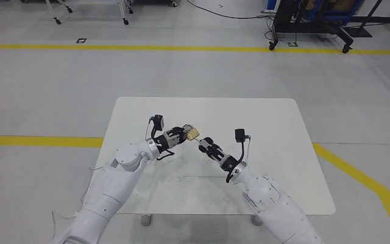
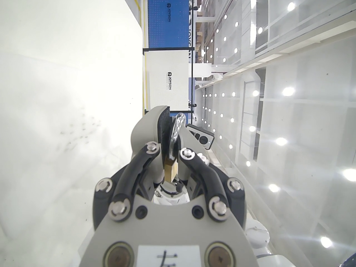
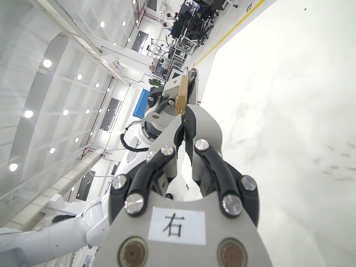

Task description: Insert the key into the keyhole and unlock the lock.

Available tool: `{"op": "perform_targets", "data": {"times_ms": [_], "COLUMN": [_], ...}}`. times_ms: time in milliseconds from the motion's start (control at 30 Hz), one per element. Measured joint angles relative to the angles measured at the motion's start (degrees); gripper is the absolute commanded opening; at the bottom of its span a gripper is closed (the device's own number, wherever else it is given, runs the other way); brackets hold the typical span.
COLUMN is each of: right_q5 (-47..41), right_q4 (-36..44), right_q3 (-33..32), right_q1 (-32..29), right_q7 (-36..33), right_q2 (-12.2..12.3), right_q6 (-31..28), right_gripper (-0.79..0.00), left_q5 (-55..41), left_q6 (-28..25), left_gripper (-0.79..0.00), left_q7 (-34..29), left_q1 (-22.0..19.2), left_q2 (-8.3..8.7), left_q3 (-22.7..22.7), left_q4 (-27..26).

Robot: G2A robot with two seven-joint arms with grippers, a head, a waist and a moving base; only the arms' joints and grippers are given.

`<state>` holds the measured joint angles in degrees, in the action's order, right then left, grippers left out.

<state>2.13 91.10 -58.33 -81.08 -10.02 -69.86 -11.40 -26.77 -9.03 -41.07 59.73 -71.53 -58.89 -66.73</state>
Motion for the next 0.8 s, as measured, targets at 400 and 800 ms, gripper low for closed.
{"op": "perform_targets", "data": {"times_ms": [400, 800], "right_q5": [-2.23, -6.31], "right_q4": [0.13, -1.20], "right_q3": [-0.10, 0.47], "right_q1": [-0.40, -0.12], "right_q7": [0.82, -0.56], "right_q2": [-0.65, -1.44], "right_q6": [-1.26, -4.10], "right_gripper": [-0.785, -0.785], "left_q5": [-0.40, -1.10], "left_q6": [-2.52, -3.57], "left_gripper": [-0.785, -0.785], "left_q7": [1.65, 0.59], "left_q1": [1.17, 1.45], "left_q2": [-0.42, -0.72], "left_q3": [-0.43, -0.92], "left_q4": [-1.08, -1.27]}}
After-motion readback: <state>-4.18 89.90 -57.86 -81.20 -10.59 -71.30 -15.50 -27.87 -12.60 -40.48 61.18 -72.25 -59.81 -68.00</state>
